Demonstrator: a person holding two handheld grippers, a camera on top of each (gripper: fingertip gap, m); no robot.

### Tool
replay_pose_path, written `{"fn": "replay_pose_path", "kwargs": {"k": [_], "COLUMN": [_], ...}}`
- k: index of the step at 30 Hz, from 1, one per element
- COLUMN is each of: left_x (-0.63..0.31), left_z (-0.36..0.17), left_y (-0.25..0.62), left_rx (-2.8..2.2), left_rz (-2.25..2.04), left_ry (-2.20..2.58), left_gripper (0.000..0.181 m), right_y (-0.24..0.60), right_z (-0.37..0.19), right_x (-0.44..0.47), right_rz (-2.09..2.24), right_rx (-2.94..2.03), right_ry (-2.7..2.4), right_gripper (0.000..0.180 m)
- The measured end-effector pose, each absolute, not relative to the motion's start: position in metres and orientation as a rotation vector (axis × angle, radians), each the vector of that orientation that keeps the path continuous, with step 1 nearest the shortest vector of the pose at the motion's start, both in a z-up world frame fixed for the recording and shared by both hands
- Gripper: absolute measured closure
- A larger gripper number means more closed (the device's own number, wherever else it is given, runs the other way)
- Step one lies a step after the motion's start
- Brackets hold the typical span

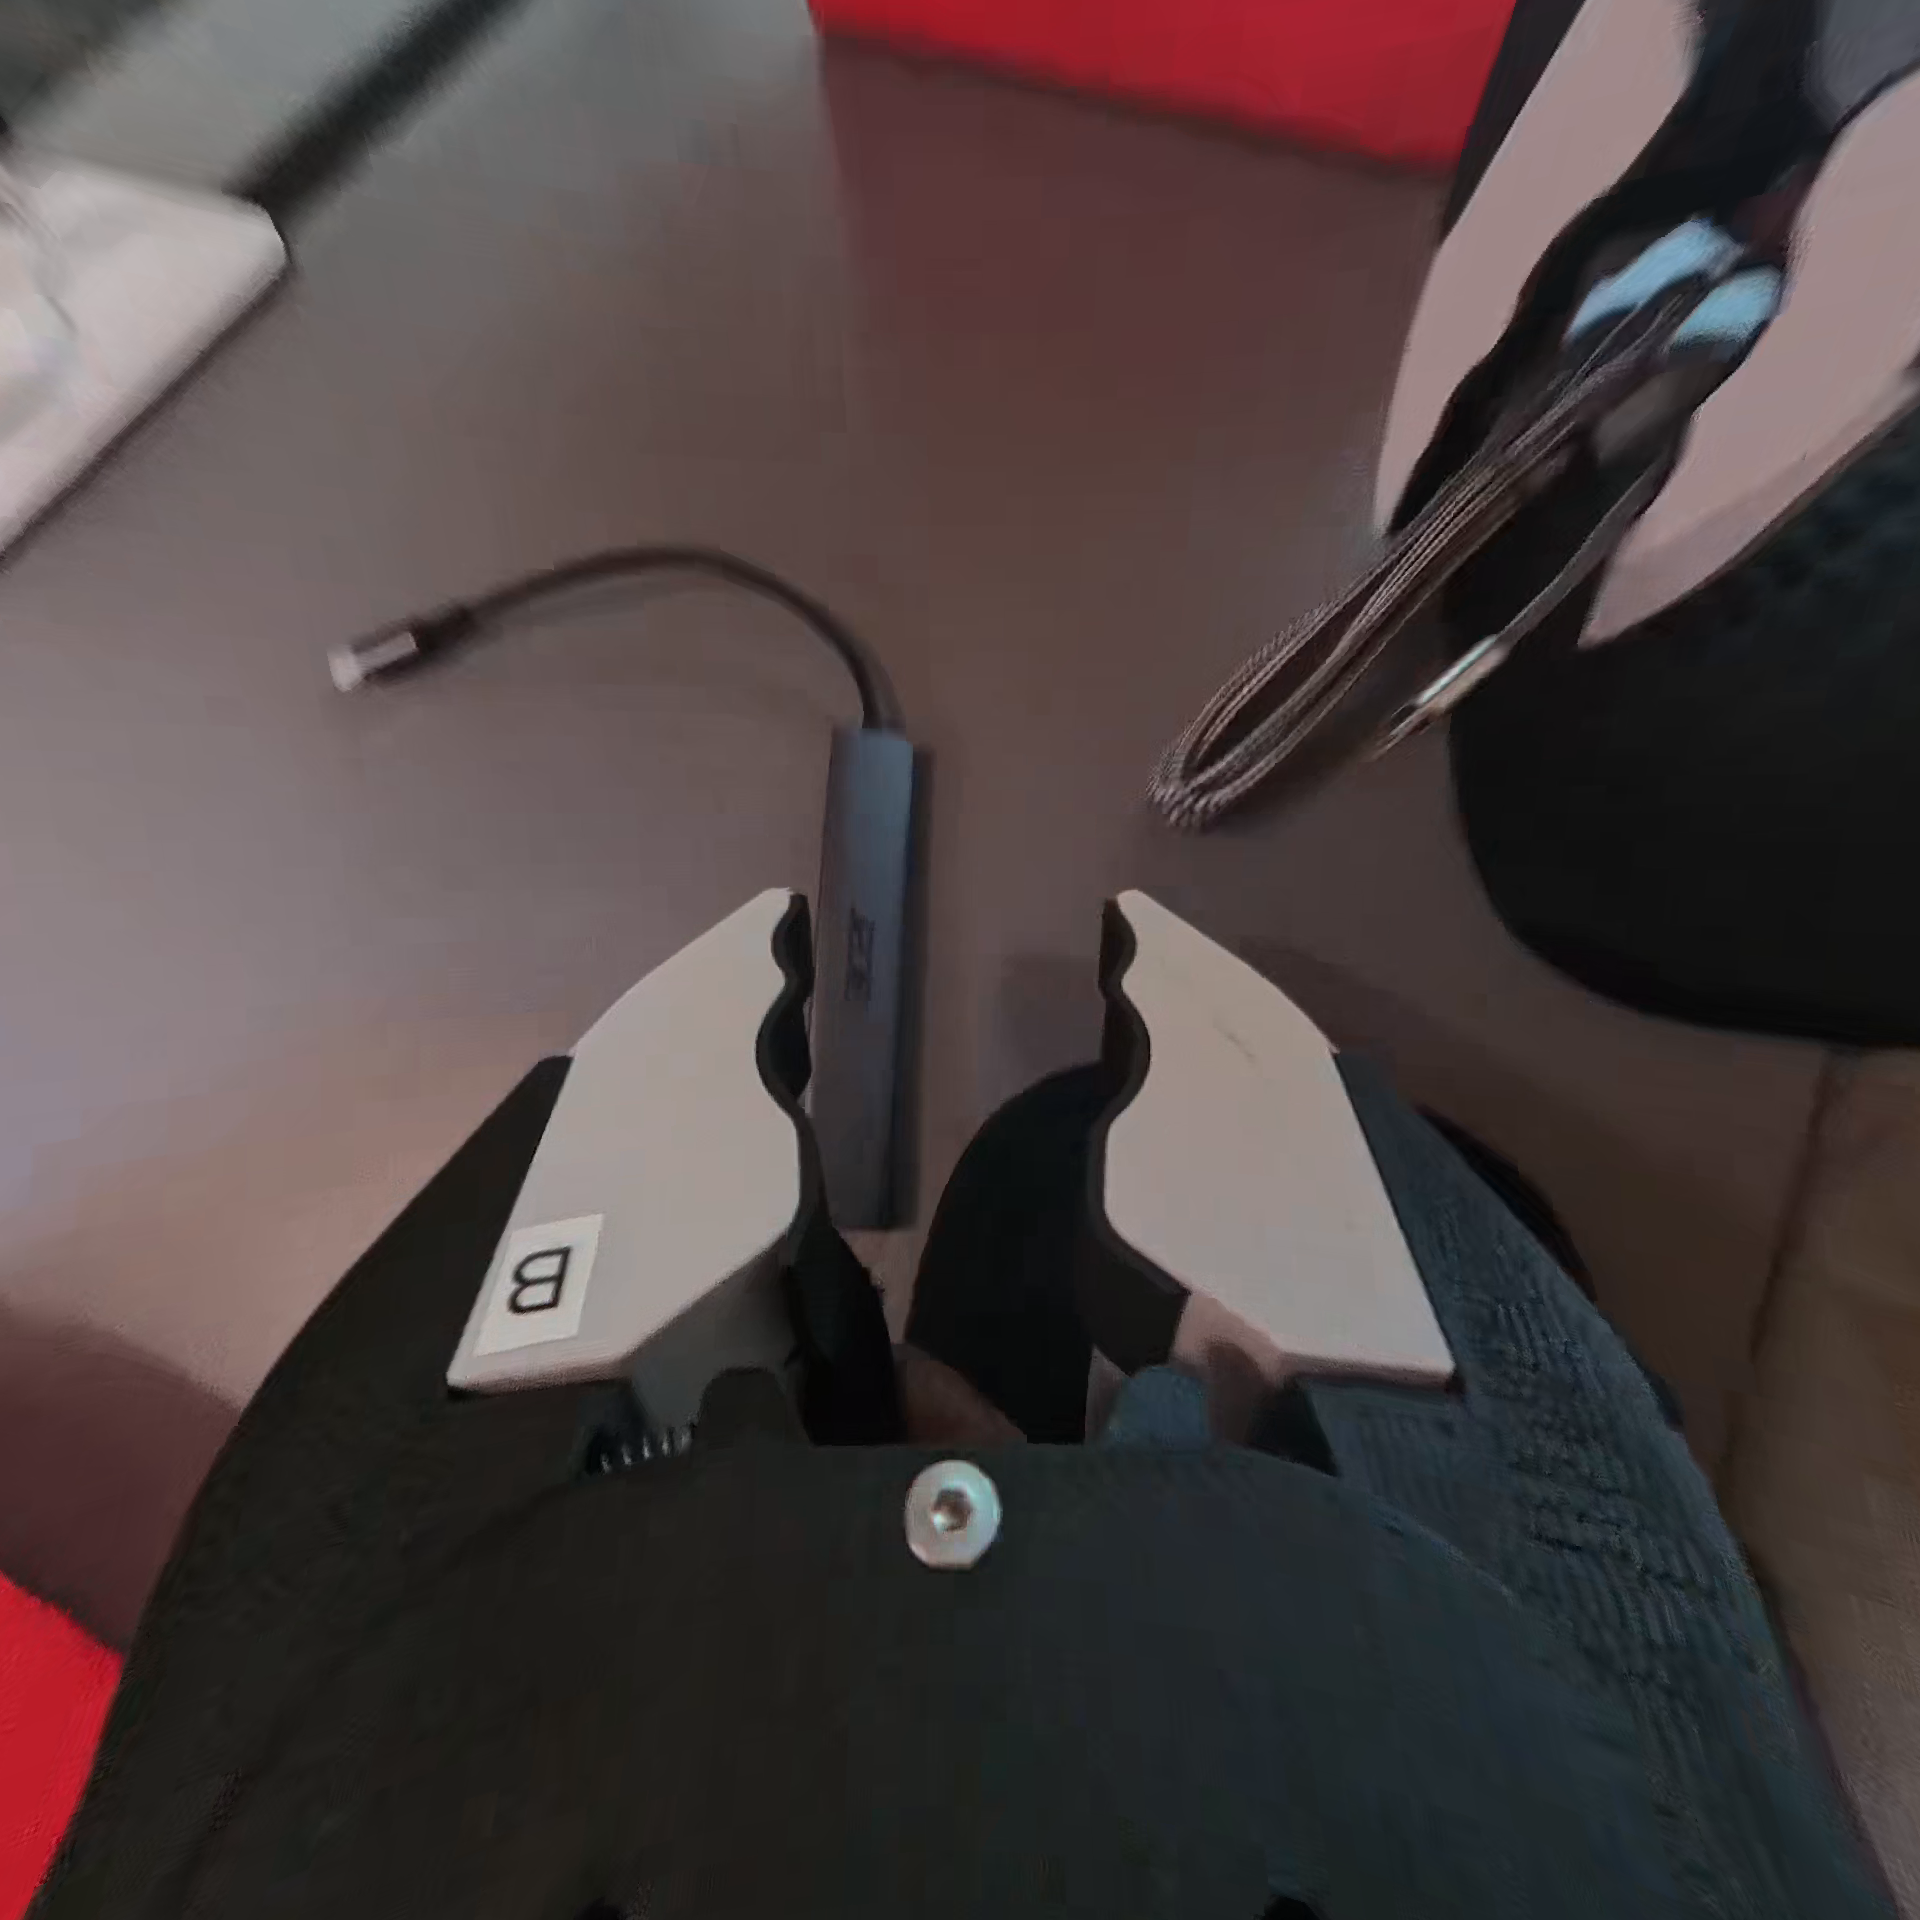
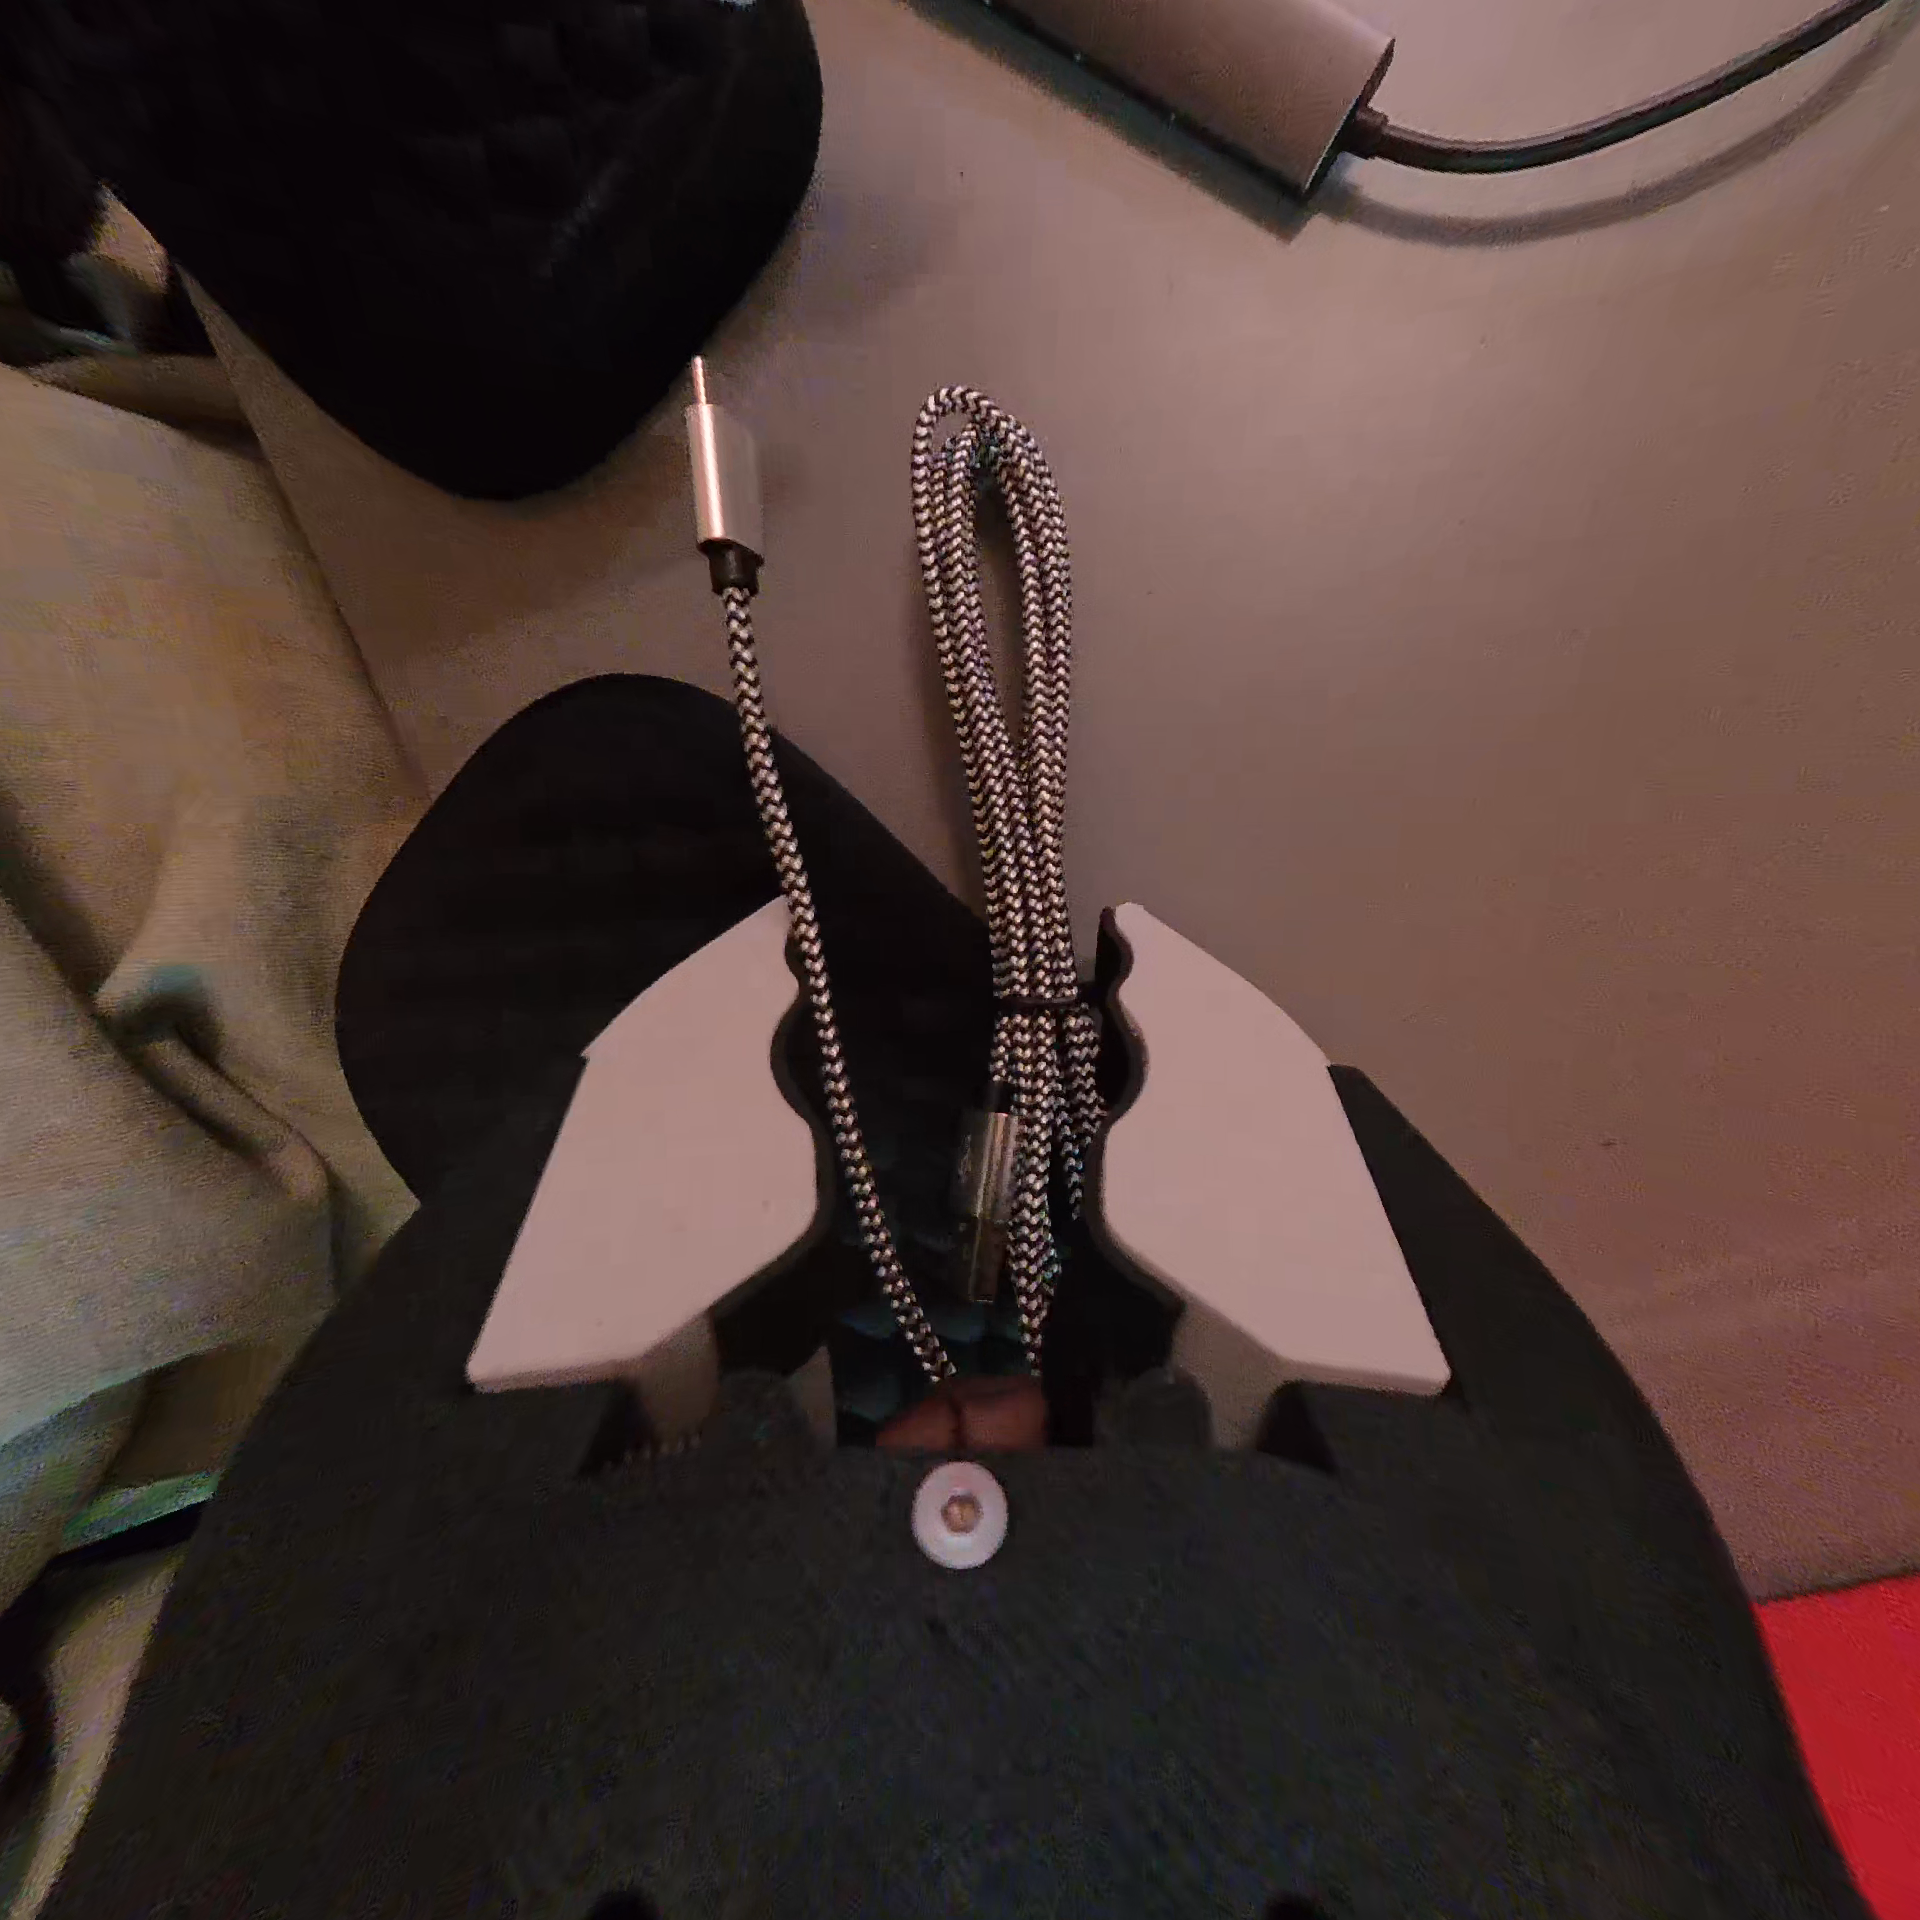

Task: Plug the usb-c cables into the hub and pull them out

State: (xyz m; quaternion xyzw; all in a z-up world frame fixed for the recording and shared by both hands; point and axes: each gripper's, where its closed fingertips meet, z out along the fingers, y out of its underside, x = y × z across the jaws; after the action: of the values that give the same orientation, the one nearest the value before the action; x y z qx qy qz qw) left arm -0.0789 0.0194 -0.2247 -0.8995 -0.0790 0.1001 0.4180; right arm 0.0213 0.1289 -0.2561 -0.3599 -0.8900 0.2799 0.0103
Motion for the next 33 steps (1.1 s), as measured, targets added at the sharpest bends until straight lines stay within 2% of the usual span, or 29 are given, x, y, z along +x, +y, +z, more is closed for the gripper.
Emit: {"fn": "replay_pose_path", "kwargs": {"k": [5,8,14,20,27,30,33], "left_x": [-0.103,-0.110,-0.099,-0.102,-0.104,-0.099,-0.096], "left_z": [-0.257,-0.267,-0.271,-0.247,-0.184,-0.167,-0.152], "left_y": [0.008,0.005,0.008,0.013,0.013,0.012,0.010], "left_rx": [-2.509,-2.567,-2.560,-2.361,-1.974,-1.865,-1.784], "left_rz": [0.337,0.315,0.152,0.283,0.471,0.503,0.553], "left_ry": [-0.264,-0.298,-0.243,-0.204,-0.205,-0.202,-0.194], "left_gripper": [0.127,0.132,0.159,0.159,0.159,0.159,0.159], "right_y": [0.132,0.137,0.143,0.157,0.241,0.280,0.334], "right_z": [-0.258,-0.259,-0.257,-0.204,-0.075,-0.066,-0.089], "right_x": [0.016,0.009,0.000,-0.016,-0.007,0.007,0.008], "right_rz": [0.903,0.887,0.798,0.921,1.038,0.882,0.573], "right_rx": [-1.165,-1.191,-1.105,-1.021,-0.924,-0.805,-0.914], "right_ry": [-2.791,-2.755,-2.651,-2.351,-1.753,-1.792,-1.940], "right_gripper": [0.134,0.167,0.169,0.170,0.169,0.169,0.169]}}
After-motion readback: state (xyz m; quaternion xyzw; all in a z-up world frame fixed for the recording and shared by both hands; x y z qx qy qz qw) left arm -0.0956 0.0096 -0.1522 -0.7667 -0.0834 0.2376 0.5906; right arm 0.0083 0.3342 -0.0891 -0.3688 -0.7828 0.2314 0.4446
